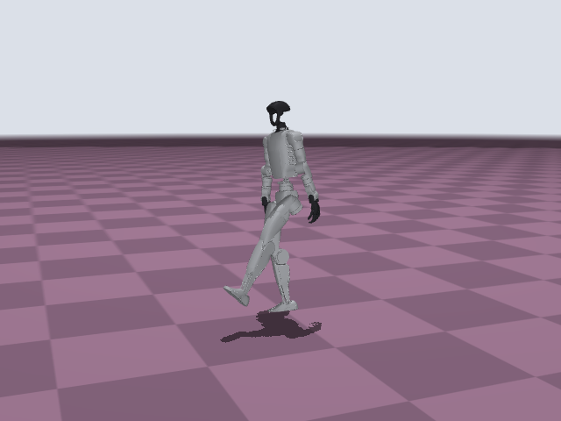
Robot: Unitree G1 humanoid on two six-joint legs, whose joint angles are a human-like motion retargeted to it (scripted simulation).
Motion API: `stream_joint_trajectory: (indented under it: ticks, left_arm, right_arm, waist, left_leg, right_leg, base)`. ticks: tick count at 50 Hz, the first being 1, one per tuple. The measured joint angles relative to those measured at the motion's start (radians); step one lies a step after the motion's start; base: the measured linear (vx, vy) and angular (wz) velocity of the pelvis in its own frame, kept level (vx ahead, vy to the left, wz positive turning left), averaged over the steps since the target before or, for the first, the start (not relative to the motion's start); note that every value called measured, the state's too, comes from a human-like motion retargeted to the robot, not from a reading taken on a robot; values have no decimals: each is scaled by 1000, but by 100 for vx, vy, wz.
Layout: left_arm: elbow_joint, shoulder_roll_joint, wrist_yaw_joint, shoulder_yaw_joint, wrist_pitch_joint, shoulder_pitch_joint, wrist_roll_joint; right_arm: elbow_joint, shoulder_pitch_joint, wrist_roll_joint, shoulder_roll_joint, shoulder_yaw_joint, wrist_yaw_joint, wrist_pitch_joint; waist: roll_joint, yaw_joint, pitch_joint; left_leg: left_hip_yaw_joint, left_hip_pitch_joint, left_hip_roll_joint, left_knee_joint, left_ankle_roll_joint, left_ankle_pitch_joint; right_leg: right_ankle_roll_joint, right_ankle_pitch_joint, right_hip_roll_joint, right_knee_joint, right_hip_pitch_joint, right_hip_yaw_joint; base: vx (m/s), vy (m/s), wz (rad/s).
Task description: In place motions
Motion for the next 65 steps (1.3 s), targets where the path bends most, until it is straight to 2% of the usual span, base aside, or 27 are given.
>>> stream_joint_trajectory:
  ticks: [5,10,13,16,17,20,22,23,27,32,35,37,40,42,45,47,53,58,65]
  left_arm:
    - [-38,12,5,-15,2,-17,-6]
    - [-93,23,10,-40,1,-46,-17]
    - [-127,29,9,-57,2,-65,-10]
    - [-163,39,10,-84,0,-93,7]
    - [-175,42,13,-91,-2,-99,13]
    - [-204,50,21,-108,-9,-107,30]
    - [-219,53,24,-109,-16,-107,39]
    - [-222,53,22,-106,-17,-111,40]
    - [-227,57,25,-101,-16,-140,29]
    - [-221,52,21,-82,-16,-129,0]
    - [-194,46,19,-54,-11,-121,-10]
    - [-183,48,2,-54,-10,-108,-20]
    - [-138,54,-4,-57,-3,-116,-6]
    - [-121,52,-1,-70,4,-127,-3]
    - [-116,49,-13,-92,5,-148,-13]
    - [-117,45,-14,-96,8,-171,-16]
    - [-159,22,2,-127,-3,-224,-41]
    - [-189,27,7,-151,-14,-236,-22]
    - [-151,37,9,-106,-17,-194,-1]
  right_arm:
    - [-24,-4,-14,17,18,13,-16]
    - [-9,-5,-40,21,22,10,-16]
    - [12,3,-49,16,9,0,-11]
    - [44,16,-32,4,-14,-13,-2]
    - [55,24,-26,0,-21,-16,2]
    - [92,45,-18,-10,-41,-23,20]
    - [121,60,-16,-16,-49,-33,32]
    - [136,61,-16,-18,-52,-39,41]
    - [147,80,12,-12,-75,-54,37]
    - [112,106,-38,-8,-54,-20,35]
    - [90,84,-89,2,-37,-39,15]
    - [64,71,-126,11,-26,-42,-5]
    - [30,60,-169,22,-33,-59,-32]
    - [23,54,-152,20,-32,-75,-47]
    - [26,52,-117,14,-39,-77,-46]
    - [37,55,-88,6,-47,-68,-41]
    - [83,96,-20,-24,-77,-58,-16]
    - [126,131,-5,-27,-89,-63,5]
    - [123,141,-3,-3,-86,-42,11]
  waist:
    - [23,-21,-21]
    - [56,-65,-54]
    - [83,-110,-106]
    - [87,-137,-129]
    - [82,-138,-137]
    - [93,-129,-157]
    - [124,-151,-176]
    - [132,-190,-188]
    - [116,-183,-152]
    - [109,-176,-154]
    - [119,-178,-139]
    - [121,-190,-132]
    - [113,-226,-111]
    - [99,-246,-81]
    - [85,-286,-35]
    - [85,-299,-15]
    - [138,-334,12]
    - [148,-326,9]
    - [114,-236,-76]
  left_leg:
    - [13,76,-19,-39,-11,-3]
    - [39,241,-43,-22,-18,2]
    - [32,313,-54,85,6,13]
    - [31,422,-91,181,47,39]
    - [32,462,-107,193,52,31]
    - [28,559,-142,131,54,-134]
    - [-19,595,-137,13,71,-70]
    - [-63,597,-132,-7,56,-60]
    - [-102,605,-134,-41,52,-23]
    - [-139,601,-128,-33,55,-34]
    - [-139,594,-96,-25,54,-37]
    - [-131,588,-84,-24,64,-37]
    - [-134,586,-89,-23,86,-34]
    - [-131,602,-101,-22,96,-35]
    - [-137,633,-118,-27,108,-37]
    - [-133,646,-121,-33,112,-32]
    - [-166,647,-93,-43,117,-9]
    - [-173,661,-87,-48,111,-3]
    - [-95,658,-100,-57,85,-14]
  right_leg:
    - [13,3,12,-15,3,-38]
    - [33,2,35,-30,-4,-90]
    - [46,-3,46,-35,-39,-129]
    - [49,-11,39,-31,-57,-153]
    - [49,-13,33,-29,-61,-151]
    - [44,-30,49,-11,-71,-140]
    - [38,-44,82,-5,-71,-158]
    - [37,-54,80,1,-74,-189]
    - [23,-92,74,68,-80,-180]
    - [48,-80,53,187,-120,-192]
    - [73,-36,51,365,-226,-125]
    - [83,-43,54,416,-297,-91]
    - [91,-54,56,352,-405,-78]
    - [80,-63,39,245,-460,-125]
    - [88,-81,26,114,-558,-180]
    - [80,-83,30,63,-638,-160]
    - [51,-74,27,14,-805,-124]
    - [49,-67,14,33,-769,-95]
    - [68,-29,18,222,-558,-48]
  base:
    - [1,0,20]
    - [0,-4,37]
    - [-1,-6,63]
    - [-2,-9,58]
    - [3,-11,15]
    - [8,-11,10]
    - [10,-15,79]
    - [1,-16,116]
    - [-8,-17,56]
    - [2,-14,25]
    - [-10,-15,-16]
    - [-11,-16,-20]
    - [-16,-13,1]
    - [-18,-7,8]
    - [-14,-1,14]
    - [-11,6,-2]
    - [-2,7,22]
    - [8,1,9]
    - [14,-2,-51]
